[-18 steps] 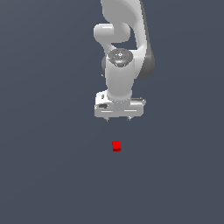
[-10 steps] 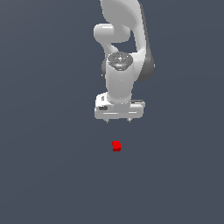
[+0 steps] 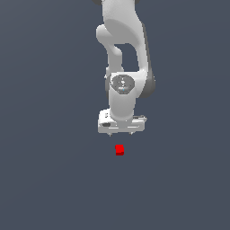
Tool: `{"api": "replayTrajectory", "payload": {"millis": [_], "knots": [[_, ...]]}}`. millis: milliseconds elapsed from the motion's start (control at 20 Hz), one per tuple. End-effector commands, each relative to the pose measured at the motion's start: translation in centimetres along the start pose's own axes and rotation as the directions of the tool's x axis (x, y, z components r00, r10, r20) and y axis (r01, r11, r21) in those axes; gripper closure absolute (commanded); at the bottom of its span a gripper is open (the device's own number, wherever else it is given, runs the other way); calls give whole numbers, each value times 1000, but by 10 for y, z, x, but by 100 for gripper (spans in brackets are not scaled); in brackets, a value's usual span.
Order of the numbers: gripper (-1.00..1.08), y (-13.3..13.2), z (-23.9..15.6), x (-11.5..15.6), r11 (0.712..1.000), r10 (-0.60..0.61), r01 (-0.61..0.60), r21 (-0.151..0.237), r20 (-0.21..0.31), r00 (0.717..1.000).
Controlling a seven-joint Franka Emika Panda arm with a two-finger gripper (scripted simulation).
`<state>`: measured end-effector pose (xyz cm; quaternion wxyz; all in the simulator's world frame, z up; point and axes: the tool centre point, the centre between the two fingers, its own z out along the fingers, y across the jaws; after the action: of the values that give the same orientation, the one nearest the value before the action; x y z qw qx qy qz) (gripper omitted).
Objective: Pick up the red cube and move it to a goal position.
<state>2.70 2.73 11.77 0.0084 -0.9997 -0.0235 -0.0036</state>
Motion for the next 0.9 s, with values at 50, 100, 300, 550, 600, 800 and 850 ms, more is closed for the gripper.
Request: {"api": "replayTrajectory", "payload": {"millis": [50,100,300,550,600,800,850], "knots": [[-92,2,28,10,1000,-13,13,-5,3,1000],[-92,3,36,14,1000,-16,16,-6,3,1000],[-92,5,63,25,1000,-29,29,-11,5,1000],[-92,6,85,34,999,-39,39,-14,7,999],[-92,7,89,36,999,-40,40,-15,7,999],[-92,7,96,40,999,-44,44,-16,8,999],[-92,7,97,40,999,-44,45,-16,8,999]]}}
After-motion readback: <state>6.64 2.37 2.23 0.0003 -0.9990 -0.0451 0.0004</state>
